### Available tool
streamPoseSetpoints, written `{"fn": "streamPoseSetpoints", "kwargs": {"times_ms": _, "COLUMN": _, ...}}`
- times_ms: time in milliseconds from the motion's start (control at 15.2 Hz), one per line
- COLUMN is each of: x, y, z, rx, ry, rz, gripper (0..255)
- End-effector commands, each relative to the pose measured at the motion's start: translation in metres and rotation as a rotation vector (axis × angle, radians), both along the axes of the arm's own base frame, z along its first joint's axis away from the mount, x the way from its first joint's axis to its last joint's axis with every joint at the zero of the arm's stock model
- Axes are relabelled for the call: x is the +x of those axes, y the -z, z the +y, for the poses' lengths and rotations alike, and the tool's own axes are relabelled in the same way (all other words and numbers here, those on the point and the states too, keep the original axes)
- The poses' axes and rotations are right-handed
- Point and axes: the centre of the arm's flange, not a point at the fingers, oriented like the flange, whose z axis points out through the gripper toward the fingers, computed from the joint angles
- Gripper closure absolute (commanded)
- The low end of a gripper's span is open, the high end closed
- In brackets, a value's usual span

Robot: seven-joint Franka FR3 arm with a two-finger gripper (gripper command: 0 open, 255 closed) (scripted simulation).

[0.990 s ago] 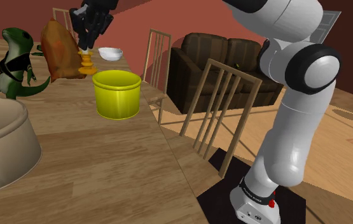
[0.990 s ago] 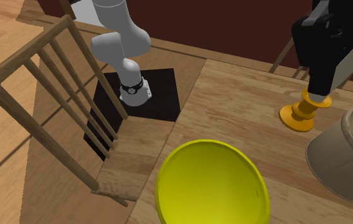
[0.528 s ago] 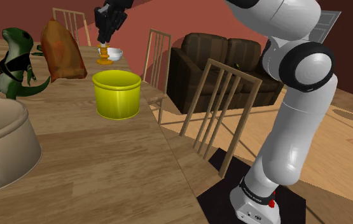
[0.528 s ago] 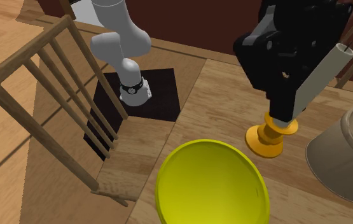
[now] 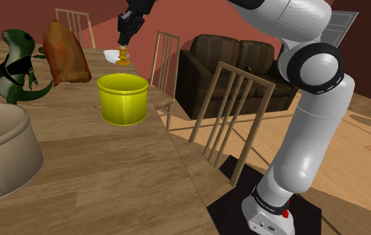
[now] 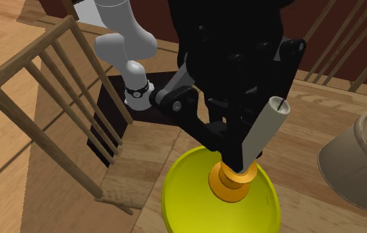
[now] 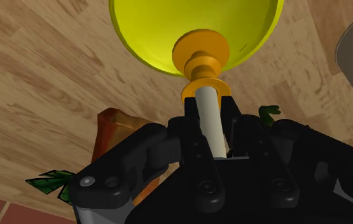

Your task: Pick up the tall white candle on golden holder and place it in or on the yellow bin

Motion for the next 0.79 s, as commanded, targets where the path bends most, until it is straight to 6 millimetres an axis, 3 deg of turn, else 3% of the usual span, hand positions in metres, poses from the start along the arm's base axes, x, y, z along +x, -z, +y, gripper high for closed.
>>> {"fn": "streamPoseSetpoints", "kwargs": {"times_ms": 0, "x": 0.001, "y": 0.009, "z": -0.001, "rx": 0.0, "ry": -0.001, "rz": 0.0, "gripper": 255}}
{"fn": "streamPoseSetpoints", "kwargs": {"times_ms": 726, "x": 0.001, "y": 0.064, "z": -0.001, "rx": 0.0, "ry": -0.001, "rz": 0.0, "gripper": 255}}
